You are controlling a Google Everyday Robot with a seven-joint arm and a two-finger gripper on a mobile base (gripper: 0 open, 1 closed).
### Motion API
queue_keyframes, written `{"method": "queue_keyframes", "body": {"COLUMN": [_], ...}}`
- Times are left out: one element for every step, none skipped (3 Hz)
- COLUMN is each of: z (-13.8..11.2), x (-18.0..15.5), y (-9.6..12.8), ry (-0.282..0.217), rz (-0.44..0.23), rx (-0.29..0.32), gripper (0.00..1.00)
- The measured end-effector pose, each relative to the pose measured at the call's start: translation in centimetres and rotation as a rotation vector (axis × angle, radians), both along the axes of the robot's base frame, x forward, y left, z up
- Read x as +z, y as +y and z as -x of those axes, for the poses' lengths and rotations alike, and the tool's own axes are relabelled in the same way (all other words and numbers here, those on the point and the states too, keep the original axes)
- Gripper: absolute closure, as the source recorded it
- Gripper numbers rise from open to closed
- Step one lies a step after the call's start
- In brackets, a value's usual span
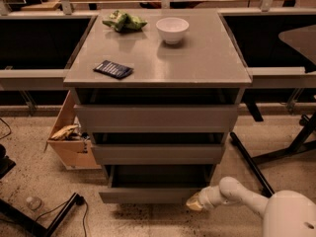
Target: Close bottom drawer
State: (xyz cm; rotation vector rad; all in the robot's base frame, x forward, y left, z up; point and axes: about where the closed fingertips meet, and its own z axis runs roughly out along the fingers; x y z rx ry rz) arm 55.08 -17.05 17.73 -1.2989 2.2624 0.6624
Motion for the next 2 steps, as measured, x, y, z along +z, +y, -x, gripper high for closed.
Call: {"method": "queue_keyframes", "body": {"z": [-2.1,-4.4], "x": [0.4,1.0], "y": [-0.3,-0.6], "ry": [-0.029,-0.063], "rz": [-0.01,-0.021], "rx": [0.001,0.001], "gripper": [1.0,1.0]}}
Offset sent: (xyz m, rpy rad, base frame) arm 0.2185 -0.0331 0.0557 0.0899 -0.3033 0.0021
